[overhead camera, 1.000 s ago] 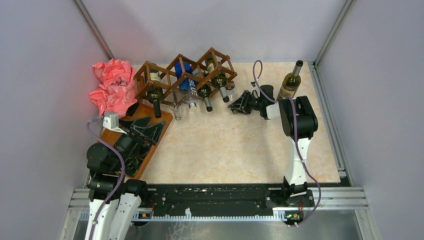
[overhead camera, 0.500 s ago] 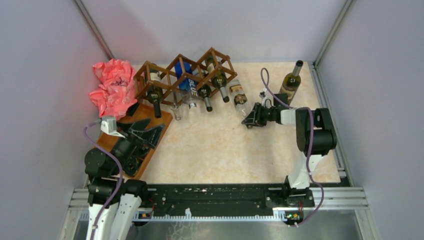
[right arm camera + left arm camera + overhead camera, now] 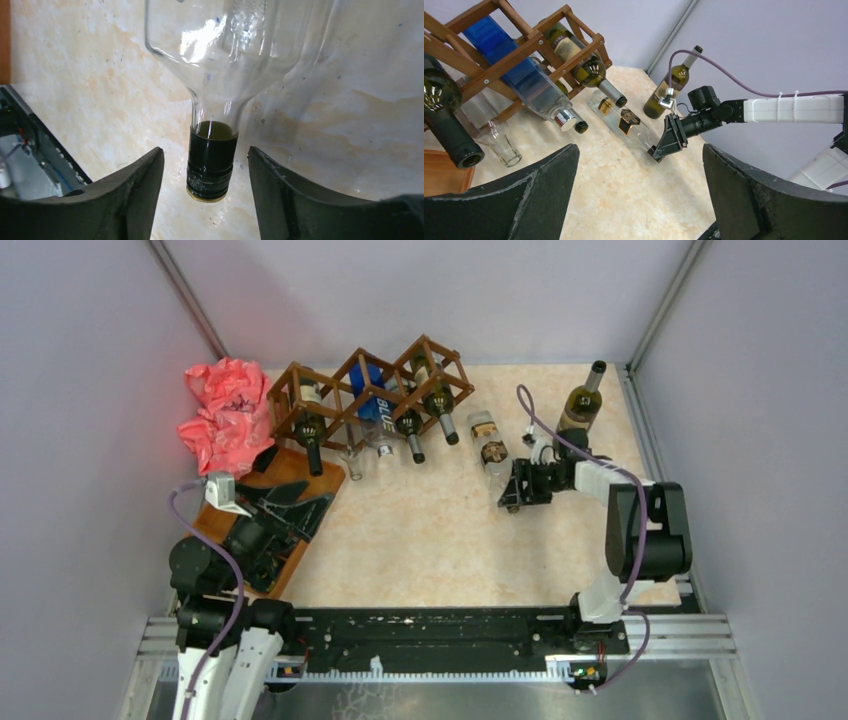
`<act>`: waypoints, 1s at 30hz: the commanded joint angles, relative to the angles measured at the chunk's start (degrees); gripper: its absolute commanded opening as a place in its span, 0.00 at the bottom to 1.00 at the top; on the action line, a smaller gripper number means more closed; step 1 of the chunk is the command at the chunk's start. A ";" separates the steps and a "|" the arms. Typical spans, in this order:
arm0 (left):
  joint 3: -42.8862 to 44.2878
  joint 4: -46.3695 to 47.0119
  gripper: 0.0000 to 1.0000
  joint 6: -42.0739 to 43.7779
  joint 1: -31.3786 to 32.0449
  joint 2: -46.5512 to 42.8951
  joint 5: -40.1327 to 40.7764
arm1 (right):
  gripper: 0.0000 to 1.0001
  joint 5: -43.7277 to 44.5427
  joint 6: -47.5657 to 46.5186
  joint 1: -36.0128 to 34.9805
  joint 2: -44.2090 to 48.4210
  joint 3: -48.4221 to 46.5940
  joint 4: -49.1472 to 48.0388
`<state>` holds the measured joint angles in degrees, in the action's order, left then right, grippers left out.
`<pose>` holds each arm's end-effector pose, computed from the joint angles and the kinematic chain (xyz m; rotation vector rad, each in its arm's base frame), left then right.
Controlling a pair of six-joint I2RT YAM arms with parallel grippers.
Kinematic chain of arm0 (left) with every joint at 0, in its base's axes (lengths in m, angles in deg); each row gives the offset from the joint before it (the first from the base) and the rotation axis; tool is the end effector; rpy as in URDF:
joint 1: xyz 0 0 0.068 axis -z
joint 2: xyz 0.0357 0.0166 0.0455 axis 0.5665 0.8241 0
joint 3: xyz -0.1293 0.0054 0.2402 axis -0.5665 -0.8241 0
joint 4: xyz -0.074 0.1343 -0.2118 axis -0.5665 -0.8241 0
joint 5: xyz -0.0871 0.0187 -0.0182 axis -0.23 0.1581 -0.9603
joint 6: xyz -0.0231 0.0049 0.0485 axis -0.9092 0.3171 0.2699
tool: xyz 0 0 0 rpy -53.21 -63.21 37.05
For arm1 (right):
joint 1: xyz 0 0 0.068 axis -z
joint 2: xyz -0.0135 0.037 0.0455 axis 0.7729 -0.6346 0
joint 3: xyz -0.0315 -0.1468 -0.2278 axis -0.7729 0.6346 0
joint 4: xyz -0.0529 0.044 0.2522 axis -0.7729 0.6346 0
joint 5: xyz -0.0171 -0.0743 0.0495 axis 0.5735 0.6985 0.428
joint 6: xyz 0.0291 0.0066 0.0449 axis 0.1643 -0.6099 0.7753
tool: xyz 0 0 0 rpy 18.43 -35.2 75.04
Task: Put the wine bottle on the wine rack
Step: Move the wine bottle to the center of the board, then pick up the wine bottle from the center of the board.
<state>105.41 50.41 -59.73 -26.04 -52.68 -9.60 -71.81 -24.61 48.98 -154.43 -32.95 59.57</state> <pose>0.0698 -0.0253 0.3400 0.0613 1.4330 -0.8945 0.2977 0.0317 0.1526 -0.2737 2.5592 0.9573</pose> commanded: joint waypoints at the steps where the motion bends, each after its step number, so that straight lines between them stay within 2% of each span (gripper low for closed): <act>1: -0.94 2.12 0.99 -1.48 -0.23 -0.04 -2.67 | 0.65 3.42 -8.17 0.41 6.58 -0.83 2.88; 5: -2.18 3.14 0.99 -2.04 -0.29 -0.55 -3.04 | 0.72 4.61 -12.50 0.36 12.26 -1.25 2.90; 11: -4.07 4.73 0.99 -2.93 -0.25 -0.76 -3.79 | 0.77 6.10 -15.80 0.40 21.39 -1.20 0.40; 15: -4.98 5.54 0.99 -3.39 -0.21 -0.89 -3.96 | 0.85 4.01 -18.39 0.39 25.84 -1.99 -2.54; 17: -5.37 5.81 0.99 -3.62 -0.26 -1.05 -4.03 | 0.97 1.95 -19.01 0.34 27.43 -2.26 -5.28; 20: -6.10 6.04 0.99 -3.96 -0.26 -1.43 -3.99 | 0.98 -3.98 -20.40 0.40 27.30 -2.25 -9.65; 23: -6.61 6.01 0.99 -4.24 -0.22 -1.76 -4.08 | 0.98 -5.94 -18.42 -0.13 25.05 -3.58 -12.11; 30: -7.03 5.54 0.99 -4.00 -0.25 -1.90 -3.92 | 0.98 1.29 -17.48 -4.50 19.78 -6.05 -10.03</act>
<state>98.94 54.43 -63.34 -26.04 -53.78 -12.79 -73.06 -42.01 46.82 -133.21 -36.54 51.33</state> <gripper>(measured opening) 0.987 0.982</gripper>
